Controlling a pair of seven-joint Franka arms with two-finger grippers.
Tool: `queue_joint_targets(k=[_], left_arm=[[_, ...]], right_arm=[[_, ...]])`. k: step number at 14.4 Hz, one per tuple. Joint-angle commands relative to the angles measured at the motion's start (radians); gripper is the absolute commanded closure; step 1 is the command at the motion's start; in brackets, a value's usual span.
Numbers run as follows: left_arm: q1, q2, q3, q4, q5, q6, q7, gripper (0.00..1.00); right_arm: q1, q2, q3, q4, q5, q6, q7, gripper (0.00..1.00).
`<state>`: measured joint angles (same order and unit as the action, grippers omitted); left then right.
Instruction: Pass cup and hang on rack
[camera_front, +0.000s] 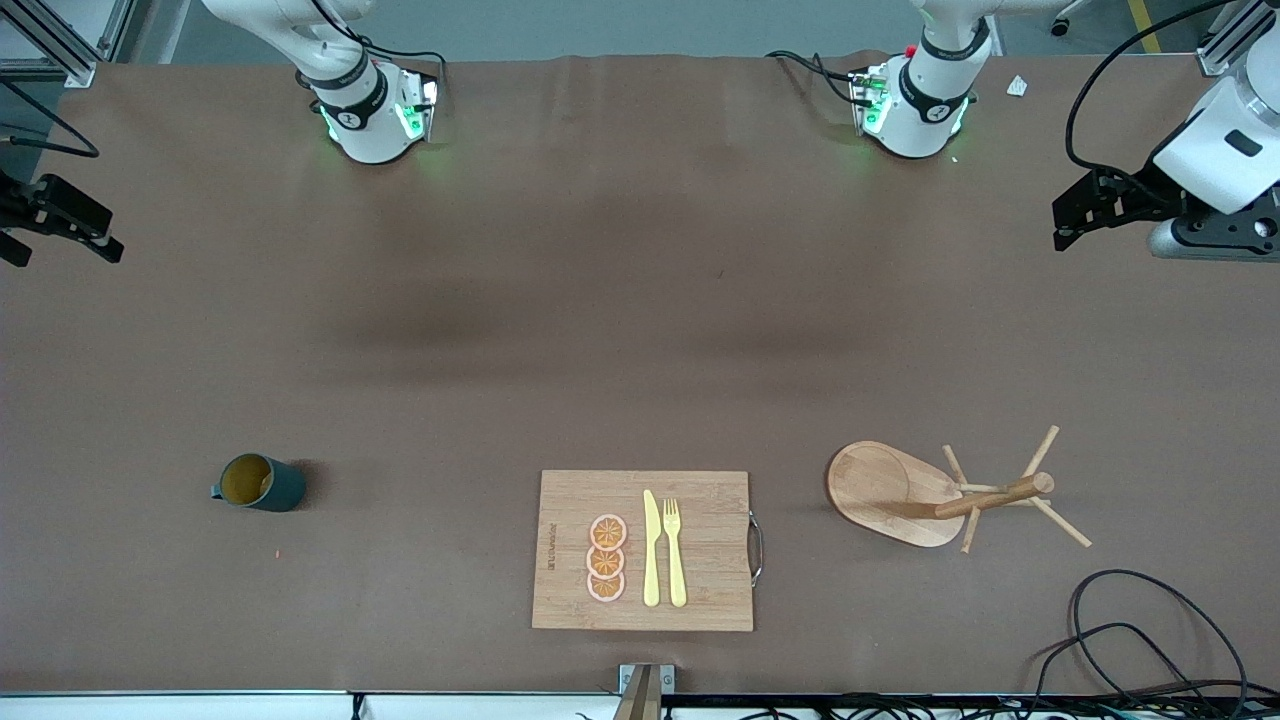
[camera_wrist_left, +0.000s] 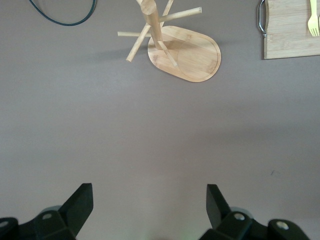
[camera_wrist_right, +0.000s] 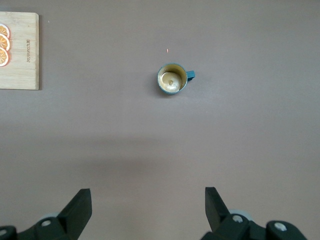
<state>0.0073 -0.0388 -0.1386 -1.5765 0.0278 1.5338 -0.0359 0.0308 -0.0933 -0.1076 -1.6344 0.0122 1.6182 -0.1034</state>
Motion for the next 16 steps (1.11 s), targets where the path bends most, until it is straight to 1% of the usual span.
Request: queue_joint_targets(k=[1,6,9,12,13,16], left_arm=[[0.005,0.008,0.002,0.027,-0.014,-0.020,0.010,0.00],[0.003,0.011,0.002,0.030,-0.002,-0.020,0.008,0.00],[0.003,0.033,0.002,0.030,-0.003,-0.018,0.008,0.00],[-0.006,0.034,-0.001,0.029,-0.002,-0.018,-0.004,0.00],[-0.007,0.036,-0.002,0.030,0.000,-0.018,-0.006,0.00],[-0.009,0.034,-0.002,0.029,0.001,-0.018,-0.007,0.00]], right_arm=[[0.001,-0.019,-0.004,-0.013,-0.006,-0.006,-0.006,0.00],[0.001,-0.019,-0.007,-0.013,-0.005,-0.007,-0.006,0.00],[0.003,-0.013,-0.006,0.002,-0.009,-0.006,-0.003,0.00],[0.007,0.004,-0.004,0.004,-0.006,-0.037,-0.022,0.00],[0.009,0.021,-0.004,0.007,-0.009,-0.034,-0.022,0.00],[0.015,0.124,0.000,0.013,0.002,-0.006,-0.022,0.00]])
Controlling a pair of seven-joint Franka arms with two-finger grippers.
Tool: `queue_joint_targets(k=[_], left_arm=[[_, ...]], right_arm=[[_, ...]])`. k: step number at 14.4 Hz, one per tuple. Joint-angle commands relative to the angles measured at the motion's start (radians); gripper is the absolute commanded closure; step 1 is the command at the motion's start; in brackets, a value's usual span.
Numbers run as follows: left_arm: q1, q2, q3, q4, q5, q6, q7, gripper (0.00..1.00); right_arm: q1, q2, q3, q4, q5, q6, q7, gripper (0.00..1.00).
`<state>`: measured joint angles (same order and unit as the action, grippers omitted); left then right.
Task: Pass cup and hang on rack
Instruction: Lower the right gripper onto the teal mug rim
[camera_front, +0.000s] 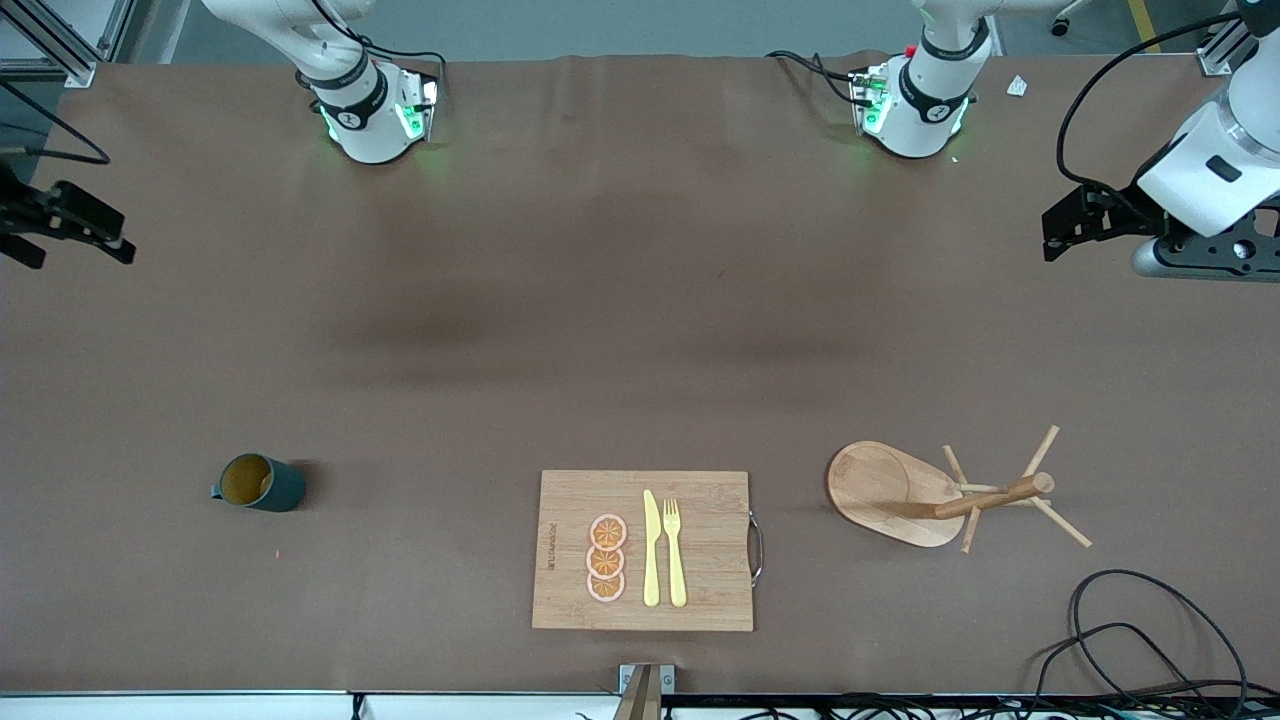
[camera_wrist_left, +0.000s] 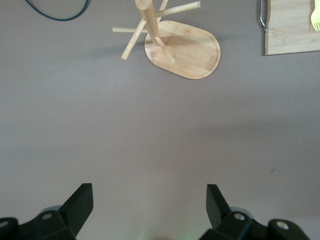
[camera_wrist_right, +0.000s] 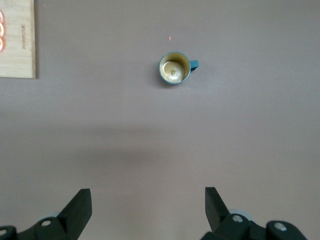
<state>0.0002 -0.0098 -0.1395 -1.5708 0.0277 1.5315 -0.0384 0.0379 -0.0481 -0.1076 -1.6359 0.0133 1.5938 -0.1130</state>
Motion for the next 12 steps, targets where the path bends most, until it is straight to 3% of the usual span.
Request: queue_joint_targets(k=[1,3,6,9,12], left_arm=[[0.000,0.007,-0.003,0.023,0.000,-0.016,-0.003,0.00],[0.003,0.007,-0.005,0.022,0.000,-0.016,0.003,0.00],[0.000,0.008,-0.006,0.022,0.000,-0.016,-0.001,0.00],[-0.002,0.016,-0.006,0.023,-0.006,-0.016,0.005,0.00],[-0.003,0.014,-0.008,0.025,-0.008,-0.016,0.015,0.00]], right_arm=[[0.008,0.126,0.000,0.014,-0.001,0.046,-0.013,0.00],[0.007,0.252,0.002,0.052,0.004,0.089,-0.005,0.00],[0.014,0.394,0.000,0.076,0.135,0.312,0.044,0.00],[0.008,0.545,0.002,0.073,0.145,0.547,0.050,0.00],[0.019,0.635,0.000,0.077,0.135,0.653,0.049,0.00]])
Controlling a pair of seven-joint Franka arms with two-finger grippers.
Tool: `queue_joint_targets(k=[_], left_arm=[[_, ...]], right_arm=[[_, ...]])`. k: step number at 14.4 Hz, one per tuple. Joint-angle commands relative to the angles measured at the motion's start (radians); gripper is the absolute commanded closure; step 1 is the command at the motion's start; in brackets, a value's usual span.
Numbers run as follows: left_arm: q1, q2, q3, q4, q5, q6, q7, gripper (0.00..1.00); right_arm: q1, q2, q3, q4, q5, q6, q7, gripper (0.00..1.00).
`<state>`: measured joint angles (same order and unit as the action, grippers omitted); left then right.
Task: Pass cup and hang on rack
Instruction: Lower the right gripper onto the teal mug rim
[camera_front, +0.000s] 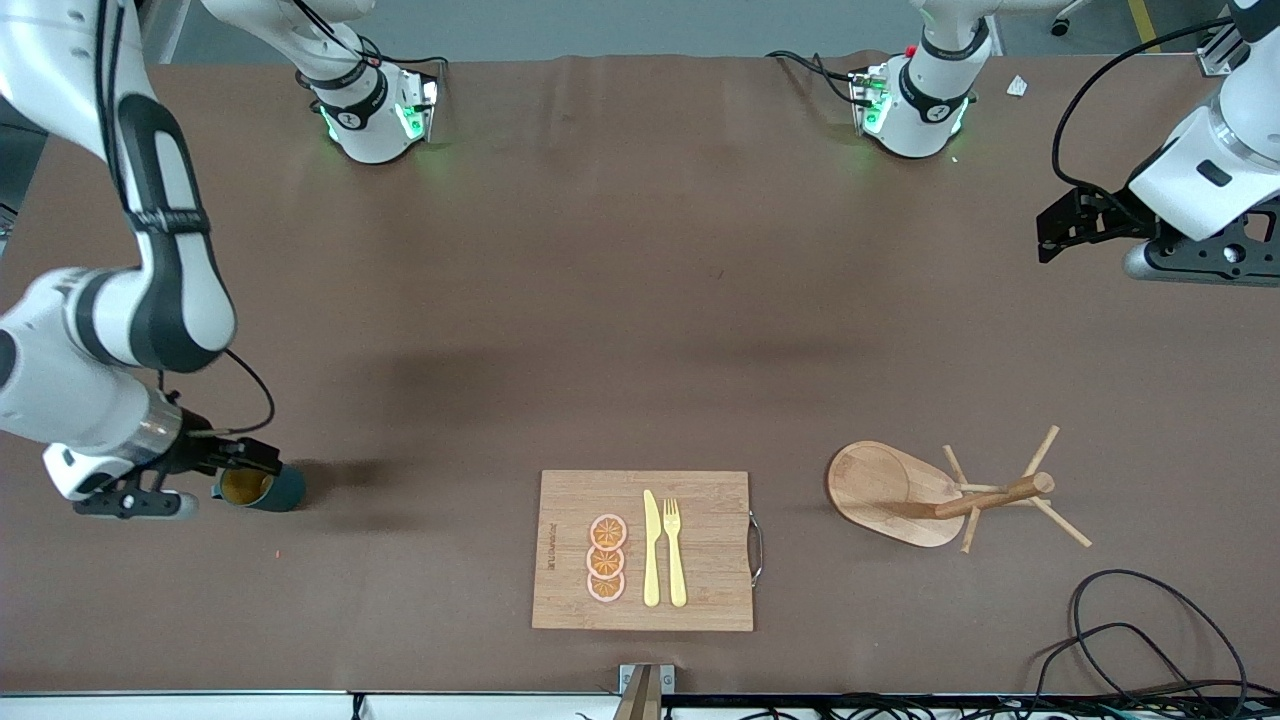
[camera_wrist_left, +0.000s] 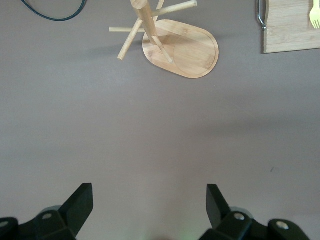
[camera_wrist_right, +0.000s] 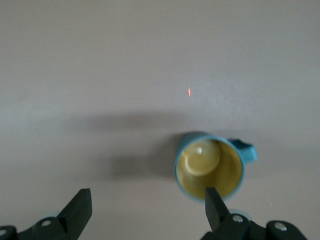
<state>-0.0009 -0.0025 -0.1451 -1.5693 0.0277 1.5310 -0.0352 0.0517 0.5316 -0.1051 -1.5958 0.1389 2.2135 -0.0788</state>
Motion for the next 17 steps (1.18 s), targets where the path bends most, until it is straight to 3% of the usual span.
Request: queue_joint_targets(k=[1,5,6,9,10,12,17], left_arm=[[-0.002,0.007,-0.002,0.023,-0.008,-0.015,0.014,0.00],[0.001,0.010,-0.001,0.023,-0.009,-0.015,0.014,0.00],[-0.001,0.010,-0.001,0.023,-0.009,-0.015,0.014,0.00],[-0.001,0.010,-0.001,0.023,-0.009,-0.015,0.014,0.00],[-0.001,0.010,-0.001,0.023,-0.009,-0.015,0.012,0.00],[-0.001,0.009,-0.001,0.020,-0.012,-0.015,0.014,0.00],[-0.005,0.039,-0.001,0.023,-0.009,-0.008,0.012,0.00]], right_arm=[[0.002,0.085,-0.002,0.037,0.008,0.063,0.010,0.00],[-0.013,0.139,-0.002,0.027,0.008,0.060,-0.002,0.00],[-0.018,0.142,-0.002,0.027,0.007,0.058,-0.004,0.10],[-0.023,0.143,-0.004,0.031,0.001,0.057,-0.035,0.68],[-0.023,0.143,-0.004,0.030,0.001,0.057,-0.033,0.77],[-0.024,0.143,-0.004,0.031,0.001,0.055,-0.035,0.88],[-0.023,0.139,-0.004,0.033,0.001,0.048,-0.033,0.98]])
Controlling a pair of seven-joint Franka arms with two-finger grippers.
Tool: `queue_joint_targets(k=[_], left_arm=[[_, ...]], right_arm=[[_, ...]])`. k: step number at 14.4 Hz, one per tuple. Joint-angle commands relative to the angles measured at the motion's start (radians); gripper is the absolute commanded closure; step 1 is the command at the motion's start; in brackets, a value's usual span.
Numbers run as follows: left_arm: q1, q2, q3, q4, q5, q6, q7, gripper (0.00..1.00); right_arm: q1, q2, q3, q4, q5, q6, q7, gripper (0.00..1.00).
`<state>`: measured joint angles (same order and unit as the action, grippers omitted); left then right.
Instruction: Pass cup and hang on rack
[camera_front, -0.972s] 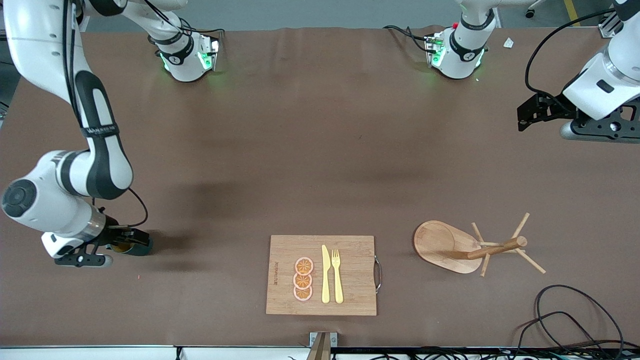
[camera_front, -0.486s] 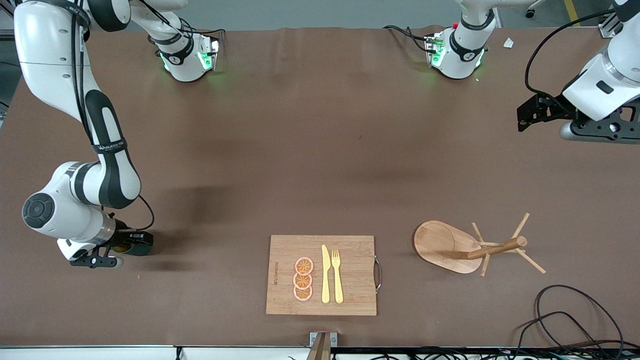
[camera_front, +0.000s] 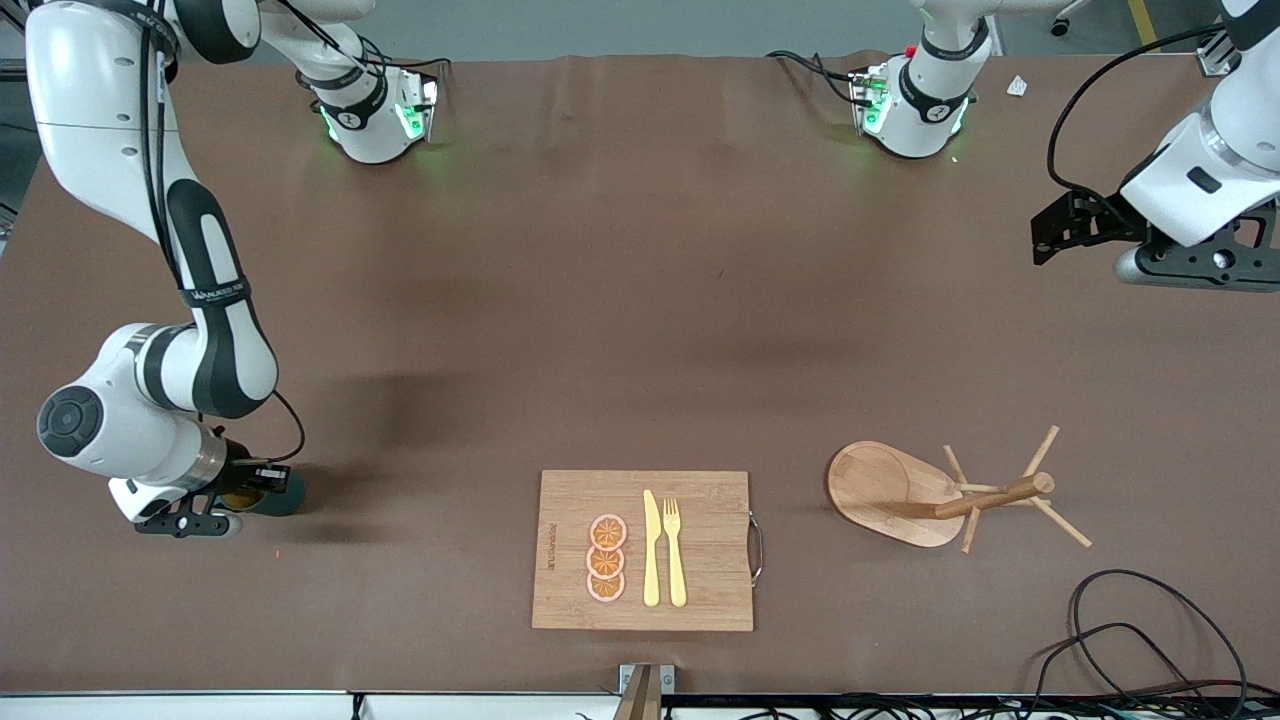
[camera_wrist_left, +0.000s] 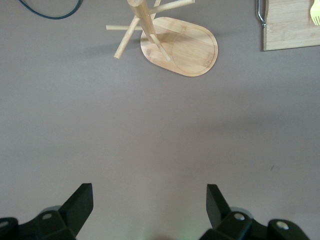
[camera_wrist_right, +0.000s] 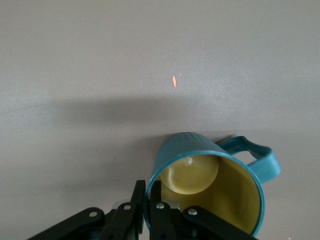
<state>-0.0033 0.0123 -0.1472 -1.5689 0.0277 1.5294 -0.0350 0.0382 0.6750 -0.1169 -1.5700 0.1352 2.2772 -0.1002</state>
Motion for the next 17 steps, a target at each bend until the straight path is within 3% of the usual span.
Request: queue_joint_targets(k=[1,6,13,17], left_arm=[[-0.004,0.024,0.001,0.021,-0.009,-0.006,0.012,0.00],[-0.010,0.028,-0.031,0.023,-0.012,0.023,0.012,0.00],[-0.010,0.032,-0.081,0.023,-0.012,0.043,-0.008,0.00],[-0.009,0.032,-0.081,0.023,-0.015,0.043,-0.005,0.00]], right_arm=[[0.002,-0.008,0.008,0.016,0.004,-0.040,-0.007,0.99],[0.098,-0.008,0.011,0.254,0.014,-0.390,0.258,0.99],[0.383,-0.003,0.058,0.344,0.027,-0.398,0.843,0.98],[0.555,0.031,0.060,0.363,0.034,-0.242,1.167,0.98]])
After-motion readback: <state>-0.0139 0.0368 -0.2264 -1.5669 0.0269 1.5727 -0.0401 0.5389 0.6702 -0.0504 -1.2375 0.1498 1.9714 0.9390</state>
